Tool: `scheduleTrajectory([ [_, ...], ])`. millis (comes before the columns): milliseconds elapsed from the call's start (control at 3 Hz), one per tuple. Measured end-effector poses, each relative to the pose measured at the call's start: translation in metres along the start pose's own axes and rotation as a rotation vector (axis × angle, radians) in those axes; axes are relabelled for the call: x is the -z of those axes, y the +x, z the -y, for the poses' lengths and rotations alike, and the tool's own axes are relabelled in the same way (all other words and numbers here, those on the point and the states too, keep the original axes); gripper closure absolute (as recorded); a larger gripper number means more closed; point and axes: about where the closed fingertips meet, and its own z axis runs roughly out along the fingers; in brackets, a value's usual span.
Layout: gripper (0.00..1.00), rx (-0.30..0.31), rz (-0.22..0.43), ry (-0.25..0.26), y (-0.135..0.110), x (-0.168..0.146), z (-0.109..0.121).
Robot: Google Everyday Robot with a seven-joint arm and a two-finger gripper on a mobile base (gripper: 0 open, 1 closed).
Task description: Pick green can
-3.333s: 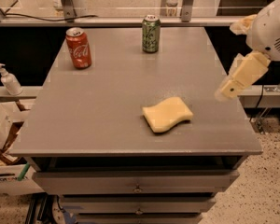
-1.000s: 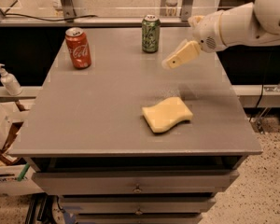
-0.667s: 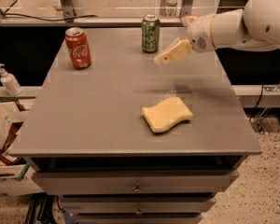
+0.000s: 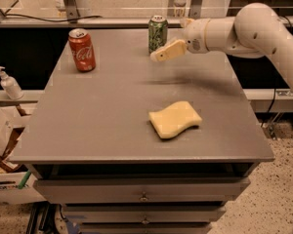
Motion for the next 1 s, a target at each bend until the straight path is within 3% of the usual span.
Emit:
scheduleTrajectory([
  [667, 0.00, -0.073, 0.075, -0.006, 0.002, -0.048, 0.030],
  [1000, 0.18, -0.115, 0.114, -0.019, -0.002, -0.067, 0.043],
])
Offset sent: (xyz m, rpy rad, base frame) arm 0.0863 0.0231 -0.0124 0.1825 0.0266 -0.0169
